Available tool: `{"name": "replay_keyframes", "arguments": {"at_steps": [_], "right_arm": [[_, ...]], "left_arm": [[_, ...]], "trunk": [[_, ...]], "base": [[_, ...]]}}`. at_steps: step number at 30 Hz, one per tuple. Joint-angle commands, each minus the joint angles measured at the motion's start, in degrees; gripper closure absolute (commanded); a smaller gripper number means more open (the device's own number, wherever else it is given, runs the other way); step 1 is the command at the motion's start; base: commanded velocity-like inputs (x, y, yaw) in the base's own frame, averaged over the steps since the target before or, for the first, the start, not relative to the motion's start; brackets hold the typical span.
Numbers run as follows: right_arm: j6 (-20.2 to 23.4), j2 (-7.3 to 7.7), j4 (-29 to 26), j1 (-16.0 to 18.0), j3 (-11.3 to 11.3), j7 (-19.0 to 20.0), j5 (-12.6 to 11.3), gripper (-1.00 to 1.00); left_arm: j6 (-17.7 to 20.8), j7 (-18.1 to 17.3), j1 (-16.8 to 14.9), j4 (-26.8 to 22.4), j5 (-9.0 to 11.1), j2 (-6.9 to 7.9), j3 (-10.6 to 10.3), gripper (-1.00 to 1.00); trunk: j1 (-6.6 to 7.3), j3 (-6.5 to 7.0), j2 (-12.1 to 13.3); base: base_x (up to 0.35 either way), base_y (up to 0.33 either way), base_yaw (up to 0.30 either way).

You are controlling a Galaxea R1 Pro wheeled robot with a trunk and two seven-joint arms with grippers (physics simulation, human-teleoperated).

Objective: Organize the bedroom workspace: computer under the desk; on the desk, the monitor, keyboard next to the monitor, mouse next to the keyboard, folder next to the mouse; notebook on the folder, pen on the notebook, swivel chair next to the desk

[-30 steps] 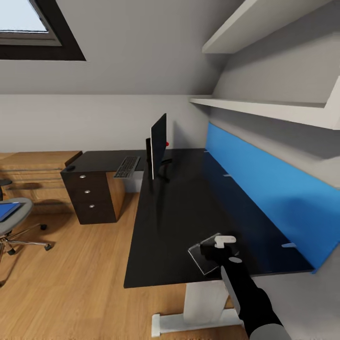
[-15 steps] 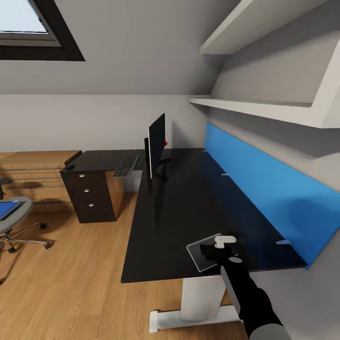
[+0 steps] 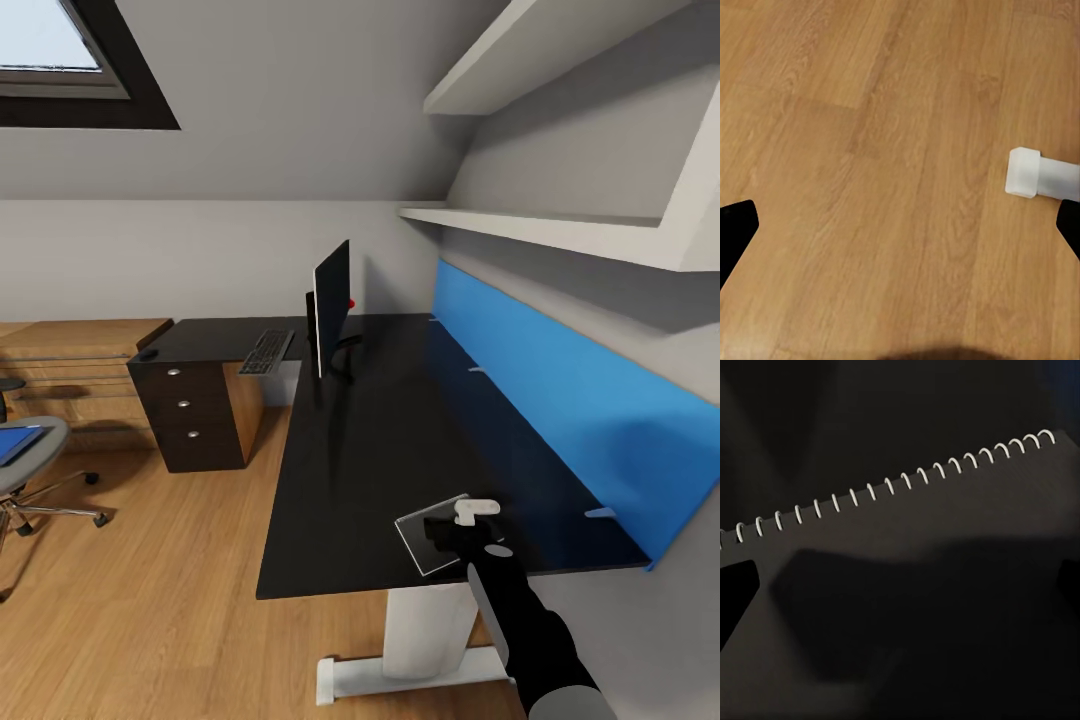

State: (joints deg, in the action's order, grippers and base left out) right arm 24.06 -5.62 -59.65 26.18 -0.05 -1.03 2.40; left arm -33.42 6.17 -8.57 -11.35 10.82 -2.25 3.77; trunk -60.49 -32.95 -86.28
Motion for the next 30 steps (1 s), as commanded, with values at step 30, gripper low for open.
{"name": "replay_keyframes", "arguments": {"at_steps": [30], "right_arm": [[-2.3, -0.15, -1.6, 0.0, -0.3, -0.2, 0.2, -1.00]], "left_arm": [[-0.2, -0.2, 0.0, 0.0, -0.2, -0.12, 0.3, -1.00]], "trunk": [[0.00, -0.06, 0.0]], "base": [[0.007, 0.004, 0.000]]}}
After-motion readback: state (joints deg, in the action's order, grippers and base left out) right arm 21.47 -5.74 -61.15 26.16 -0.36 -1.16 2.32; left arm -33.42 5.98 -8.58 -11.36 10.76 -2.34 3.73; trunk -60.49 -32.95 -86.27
